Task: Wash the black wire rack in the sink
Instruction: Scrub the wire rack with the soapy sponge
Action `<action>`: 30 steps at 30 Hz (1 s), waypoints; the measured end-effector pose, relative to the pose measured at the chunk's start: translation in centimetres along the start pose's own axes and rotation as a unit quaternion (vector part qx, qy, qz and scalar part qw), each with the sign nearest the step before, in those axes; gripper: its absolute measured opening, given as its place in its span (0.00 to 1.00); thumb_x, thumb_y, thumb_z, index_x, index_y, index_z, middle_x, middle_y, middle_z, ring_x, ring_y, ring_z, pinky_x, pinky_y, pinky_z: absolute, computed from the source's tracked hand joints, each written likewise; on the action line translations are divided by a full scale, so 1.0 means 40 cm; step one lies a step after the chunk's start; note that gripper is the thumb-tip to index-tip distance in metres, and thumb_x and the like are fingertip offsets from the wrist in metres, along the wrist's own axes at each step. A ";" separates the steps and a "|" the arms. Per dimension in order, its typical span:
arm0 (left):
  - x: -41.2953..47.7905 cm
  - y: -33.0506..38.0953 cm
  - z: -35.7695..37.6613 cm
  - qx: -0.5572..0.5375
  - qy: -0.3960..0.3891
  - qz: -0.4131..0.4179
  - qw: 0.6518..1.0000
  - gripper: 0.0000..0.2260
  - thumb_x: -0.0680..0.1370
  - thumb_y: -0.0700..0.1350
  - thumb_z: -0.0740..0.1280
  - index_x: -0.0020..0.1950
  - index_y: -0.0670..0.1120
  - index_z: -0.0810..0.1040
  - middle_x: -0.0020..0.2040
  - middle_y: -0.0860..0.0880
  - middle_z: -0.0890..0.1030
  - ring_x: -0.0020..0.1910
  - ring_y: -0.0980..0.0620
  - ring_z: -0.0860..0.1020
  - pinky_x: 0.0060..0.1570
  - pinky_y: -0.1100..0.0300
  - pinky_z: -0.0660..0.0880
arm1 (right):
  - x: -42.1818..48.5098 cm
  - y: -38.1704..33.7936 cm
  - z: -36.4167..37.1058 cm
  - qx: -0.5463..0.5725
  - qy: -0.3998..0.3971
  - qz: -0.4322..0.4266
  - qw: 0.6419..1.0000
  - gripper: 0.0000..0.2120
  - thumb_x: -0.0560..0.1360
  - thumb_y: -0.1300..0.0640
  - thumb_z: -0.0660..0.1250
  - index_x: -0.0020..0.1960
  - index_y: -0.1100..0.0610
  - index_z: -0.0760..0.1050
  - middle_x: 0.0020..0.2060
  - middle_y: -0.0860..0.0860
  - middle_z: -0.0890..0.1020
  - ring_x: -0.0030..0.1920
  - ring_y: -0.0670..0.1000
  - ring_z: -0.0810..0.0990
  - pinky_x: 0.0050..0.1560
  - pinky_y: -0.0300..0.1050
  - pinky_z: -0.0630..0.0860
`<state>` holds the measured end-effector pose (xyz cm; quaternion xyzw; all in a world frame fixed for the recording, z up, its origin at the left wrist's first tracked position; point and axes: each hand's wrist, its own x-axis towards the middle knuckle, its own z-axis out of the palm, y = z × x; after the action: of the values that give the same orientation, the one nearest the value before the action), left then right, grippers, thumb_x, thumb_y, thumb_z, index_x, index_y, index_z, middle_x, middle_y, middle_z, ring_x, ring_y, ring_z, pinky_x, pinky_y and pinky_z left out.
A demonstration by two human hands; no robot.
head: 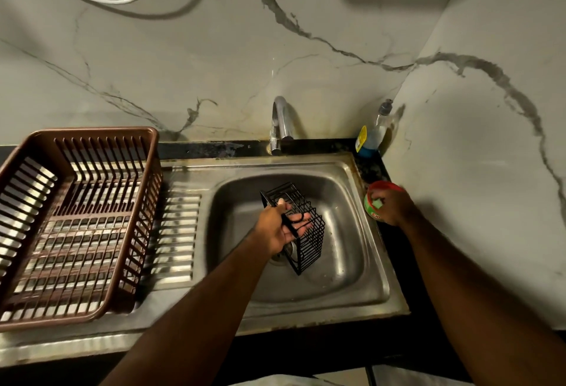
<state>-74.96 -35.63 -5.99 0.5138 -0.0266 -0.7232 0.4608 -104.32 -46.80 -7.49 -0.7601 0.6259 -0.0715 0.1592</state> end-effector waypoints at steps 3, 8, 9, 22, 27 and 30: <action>0.014 -0.014 0.011 0.009 -0.004 -0.006 1.000 0.12 0.87 0.53 0.55 0.56 0.46 0.72 0.49 0.36 0.86 0.48 0.39 0.86 0.39 0.52 0.81 | -0.008 -0.032 -0.040 0.027 0.010 0.085 0.996 0.13 0.68 0.53 0.75 0.52 0.54 0.84 0.58 0.56 0.83 0.58 0.61 0.80 0.61 0.53 0.77; 0.038 -0.036 0.016 0.008 0.006 -0.010 1.000 0.11 0.87 0.52 0.55 0.57 0.45 0.70 0.49 0.35 0.86 0.49 0.37 0.85 0.33 0.56 0.80 | -0.003 -0.074 -0.076 -0.034 0.083 0.149 0.985 0.16 0.73 0.46 0.74 0.58 0.52 0.82 0.56 0.57 0.82 0.56 0.64 0.80 0.54 0.54 0.78; 0.041 -0.040 0.017 0.006 0.008 -0.011 1.000 0.11 0.87 0.52 0.55 0.57 0.45 0.70 0.47 0.36 0.86 0.48 0.37 0.85 0.31 0.57 0.80 | 0.003 -0.073 -0.071 -0.030 0.076 0.153 0.985 0.16 0.73 0.47 0.74 0.57 0.53 0.83 0.55 0.58 0.82 0.56 0.64 0.80 0.54 0.54 0.78; 0.056 -0.054 0.027 0.024 0.022 -0.012 0.999 0.12 0.87 0.51 0.56 0.56 0.43 0.70 0.32 0.42 0.83 0.47 0.38 0.86 0.34 0.51 0.82 | 0.082 -0.002 0.010 0.020 -0.073 0.138 0.988 0.20 0.77 0.60 0.70 0.69 0.61 0.75 0.70 0.60 0.74 0.71 0.61 0.68 0.72 0.42 0.57; 0.066 -0.056 0.028 0.051 0.035 -0.011 0.998 0.13 0.87 0.52 0.54 0.57 0.44 0.70 0.41 0.38 0.84 0.44 0.37 0.85 0.25 0.58 0.76 | 0.079 -0.008 -0.026 0.032 -0.062 0.150 0.986 0.18 0.75 0.57 0.72 0.64 0.56 0.80 0.66 0.59 0.78 0.65 0.62 0.75 0.67 0.49 0.70; 0.076 -0.051 0.020 0.069 0.046 -0.001 0.997 0.12 0.87 0.51 0.54 0.58 0.43 0.69 0.37 0.39 0.82 0.37 0.38 0.85 0.23 0.60 0.73 | 0.078 -0.021 -0.066 0.040 -0.046 0.142 0.988 0.23 0.71 0.59 0.76 0.65 0.52 0.79 0.64 0.57 0.80 0.63 0.60 0.78 0.64 0.48 0.74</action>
<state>-77.01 -36.92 -8.84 0.5773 -0.0546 -0.6957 0.4239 -103.71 -50.11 -5.04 -0.6590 0.7161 -0.0381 0.2268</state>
